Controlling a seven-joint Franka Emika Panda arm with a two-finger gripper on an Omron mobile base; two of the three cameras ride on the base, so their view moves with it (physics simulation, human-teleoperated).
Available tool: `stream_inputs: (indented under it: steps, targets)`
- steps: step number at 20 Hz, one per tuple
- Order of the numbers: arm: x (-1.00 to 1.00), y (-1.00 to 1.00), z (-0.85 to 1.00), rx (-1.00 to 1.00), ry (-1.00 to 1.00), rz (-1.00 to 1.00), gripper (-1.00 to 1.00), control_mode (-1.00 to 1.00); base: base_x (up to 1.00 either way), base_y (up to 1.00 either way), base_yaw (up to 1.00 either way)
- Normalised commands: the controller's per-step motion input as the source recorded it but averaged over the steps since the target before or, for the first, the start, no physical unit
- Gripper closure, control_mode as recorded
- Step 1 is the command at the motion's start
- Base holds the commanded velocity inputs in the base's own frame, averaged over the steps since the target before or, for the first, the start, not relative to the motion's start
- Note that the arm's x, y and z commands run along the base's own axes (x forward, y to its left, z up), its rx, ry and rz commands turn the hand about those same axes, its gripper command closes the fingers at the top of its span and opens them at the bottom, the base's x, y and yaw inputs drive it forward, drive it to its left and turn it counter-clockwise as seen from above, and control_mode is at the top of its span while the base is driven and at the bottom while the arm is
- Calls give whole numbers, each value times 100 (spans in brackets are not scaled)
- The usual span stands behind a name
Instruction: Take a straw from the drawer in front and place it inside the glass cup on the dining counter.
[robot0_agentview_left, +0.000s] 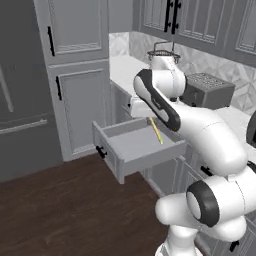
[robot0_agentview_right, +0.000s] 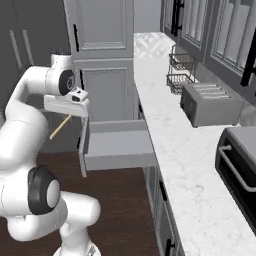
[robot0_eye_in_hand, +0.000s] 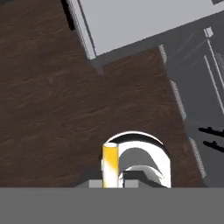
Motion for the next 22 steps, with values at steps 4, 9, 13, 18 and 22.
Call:
stream_inputs:
  steps: [4, 9, 13, 18, 22]
  targets:
    - [0, 0, 0, 0, 0, 0, 100, 100, -29, 57, 96]
    - [0, 0, 0, 0, 0, 0, 100, 100, -13, 60, 93]
    - [0, 0, 0, 0, 0, 0, 100, 100, 0, 61, 88]
    - [0, 0, 0, 0, 0, 0, 100, 100, -9, 74, 84]
    - [0, 0, 0, 0, 0, 0, 100, 100, -12, 76, 82]
